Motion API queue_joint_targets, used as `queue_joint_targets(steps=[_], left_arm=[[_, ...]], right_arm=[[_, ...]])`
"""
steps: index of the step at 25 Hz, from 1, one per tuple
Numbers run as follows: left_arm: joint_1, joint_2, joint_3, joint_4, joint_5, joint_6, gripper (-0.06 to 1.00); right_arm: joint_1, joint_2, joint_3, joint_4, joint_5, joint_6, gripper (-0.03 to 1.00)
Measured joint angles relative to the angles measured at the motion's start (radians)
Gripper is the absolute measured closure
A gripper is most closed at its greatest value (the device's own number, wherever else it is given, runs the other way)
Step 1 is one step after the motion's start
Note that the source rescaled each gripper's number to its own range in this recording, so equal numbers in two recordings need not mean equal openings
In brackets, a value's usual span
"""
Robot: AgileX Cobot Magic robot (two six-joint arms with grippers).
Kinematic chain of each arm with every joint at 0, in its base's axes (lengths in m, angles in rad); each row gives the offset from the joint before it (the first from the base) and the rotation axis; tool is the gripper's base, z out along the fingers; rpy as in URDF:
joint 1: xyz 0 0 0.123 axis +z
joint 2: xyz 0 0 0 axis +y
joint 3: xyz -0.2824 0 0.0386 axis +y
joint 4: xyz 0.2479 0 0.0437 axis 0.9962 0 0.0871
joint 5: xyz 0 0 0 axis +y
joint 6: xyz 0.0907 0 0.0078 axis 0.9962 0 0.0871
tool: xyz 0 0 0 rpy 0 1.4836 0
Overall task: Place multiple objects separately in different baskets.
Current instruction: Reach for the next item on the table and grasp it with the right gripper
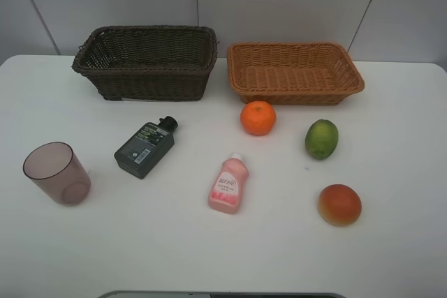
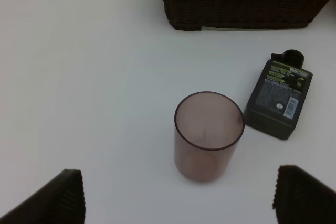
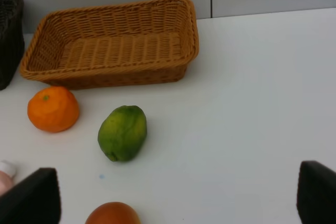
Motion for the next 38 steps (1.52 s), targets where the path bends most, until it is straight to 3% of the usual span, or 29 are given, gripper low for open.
queue_joint_targets(steps=[33, 38], left_arm=[[0.003, 0.0, 0.0, 0.0, 0.0, 0.0, 0.01], [0.003, 0.0, 0.0, 0.0, 0.0, 0.0, 0.01]], right_arm=[[0.0, 0.0, 0.0, 0.0, 0.0, 0.0, -0.03], [0.0, 0.123, 0.0, 0.0, 0.0, 0.0, -0.03]])
